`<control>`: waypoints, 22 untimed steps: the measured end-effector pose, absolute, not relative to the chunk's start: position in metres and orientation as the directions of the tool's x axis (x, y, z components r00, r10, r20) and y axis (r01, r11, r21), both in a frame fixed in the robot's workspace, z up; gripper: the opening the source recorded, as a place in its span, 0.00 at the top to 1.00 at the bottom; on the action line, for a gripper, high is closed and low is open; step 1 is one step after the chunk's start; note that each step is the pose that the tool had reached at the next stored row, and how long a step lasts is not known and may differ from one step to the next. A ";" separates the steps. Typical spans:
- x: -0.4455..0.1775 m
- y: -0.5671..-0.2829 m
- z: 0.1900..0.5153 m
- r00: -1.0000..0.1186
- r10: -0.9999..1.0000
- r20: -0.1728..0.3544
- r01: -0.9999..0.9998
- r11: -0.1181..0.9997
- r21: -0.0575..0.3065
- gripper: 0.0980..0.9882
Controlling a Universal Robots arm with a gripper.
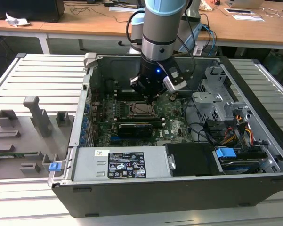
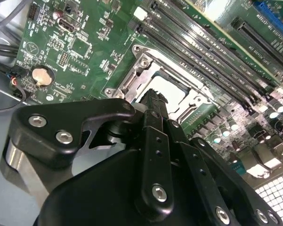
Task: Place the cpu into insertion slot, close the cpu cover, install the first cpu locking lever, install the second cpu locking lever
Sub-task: 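Install the second cpu locking lever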
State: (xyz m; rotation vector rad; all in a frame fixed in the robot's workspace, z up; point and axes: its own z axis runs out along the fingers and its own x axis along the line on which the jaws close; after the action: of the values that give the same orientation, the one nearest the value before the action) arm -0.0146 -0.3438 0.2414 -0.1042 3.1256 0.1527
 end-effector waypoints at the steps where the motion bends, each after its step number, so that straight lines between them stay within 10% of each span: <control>1: -0.015 -0.345 0.241 -0.998 -0.066 -0.014 -0.067 0.993 0.097 0.99; 22: -0.016 -0.368 0.242 -0.998 -0.066 -0.014 -0.067 0.993 0.097 0.99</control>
State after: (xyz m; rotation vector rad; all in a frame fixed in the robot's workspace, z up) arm -0.0159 -0.3682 0.2422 -0.1044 3.1256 0.1533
